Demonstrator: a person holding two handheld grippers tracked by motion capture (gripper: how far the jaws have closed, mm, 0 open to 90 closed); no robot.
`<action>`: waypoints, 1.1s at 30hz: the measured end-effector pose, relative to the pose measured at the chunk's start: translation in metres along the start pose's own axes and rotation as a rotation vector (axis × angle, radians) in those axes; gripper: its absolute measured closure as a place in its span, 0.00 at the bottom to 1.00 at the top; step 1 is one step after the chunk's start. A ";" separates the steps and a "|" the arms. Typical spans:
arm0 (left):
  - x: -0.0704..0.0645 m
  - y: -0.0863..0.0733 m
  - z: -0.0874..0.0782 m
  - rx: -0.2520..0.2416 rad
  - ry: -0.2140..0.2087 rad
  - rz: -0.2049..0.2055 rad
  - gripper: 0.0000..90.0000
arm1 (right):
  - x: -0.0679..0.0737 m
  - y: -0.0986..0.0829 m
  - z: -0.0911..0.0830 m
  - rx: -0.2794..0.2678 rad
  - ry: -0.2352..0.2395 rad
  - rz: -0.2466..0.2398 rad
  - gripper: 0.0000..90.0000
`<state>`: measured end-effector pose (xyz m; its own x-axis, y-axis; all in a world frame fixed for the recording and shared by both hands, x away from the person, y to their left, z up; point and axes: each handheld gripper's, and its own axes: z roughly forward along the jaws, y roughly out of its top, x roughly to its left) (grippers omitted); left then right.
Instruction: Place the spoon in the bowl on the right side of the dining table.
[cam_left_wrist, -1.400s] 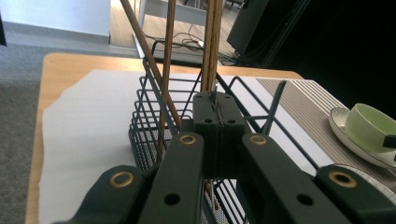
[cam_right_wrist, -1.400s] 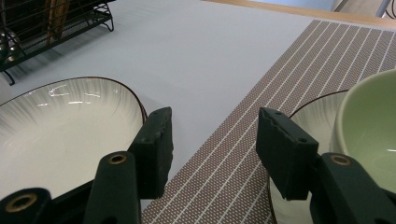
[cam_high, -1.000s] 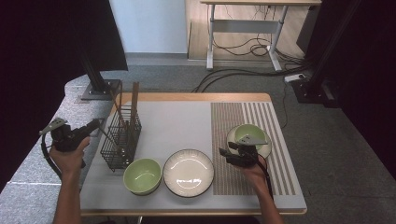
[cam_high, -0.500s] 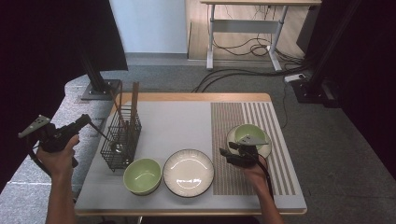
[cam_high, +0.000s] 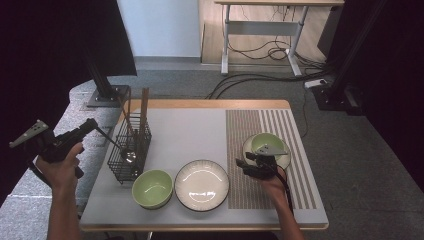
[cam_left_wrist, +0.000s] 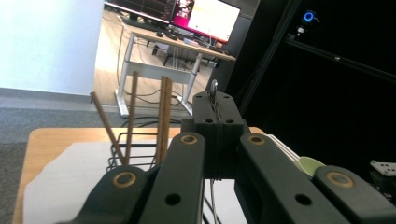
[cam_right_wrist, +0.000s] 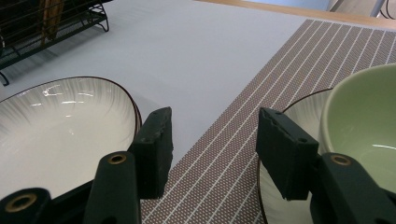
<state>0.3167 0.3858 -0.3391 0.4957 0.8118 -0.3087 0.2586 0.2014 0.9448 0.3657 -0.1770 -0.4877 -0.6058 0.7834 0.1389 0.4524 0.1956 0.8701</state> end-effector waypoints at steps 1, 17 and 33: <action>-0.002 0.000 0.001 0.000 -0.004 0.002 1.00 | 0.000 0.000 0.000 0.000 0.000 -0.001 0.51; -0.026 -0.013 0.025 0.039 -0.078 0.020 1.00 | 0.000 0.002 -0.003 -0.016 0.011 0.002 0.51; -0.045 -0.025 0.058 0.083 -0.128 0.024 1.00 | 0.002 0.006 -0.006 -0.039 0.037 0.000 0.51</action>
<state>0.3363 0.3125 -0.3556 0.6030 0.7380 -0.3028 0.3103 0.1327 0.9413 0.3631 -0.1781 -0.4797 -0.6299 0.7609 0.1556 0.4272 0.1722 0.8876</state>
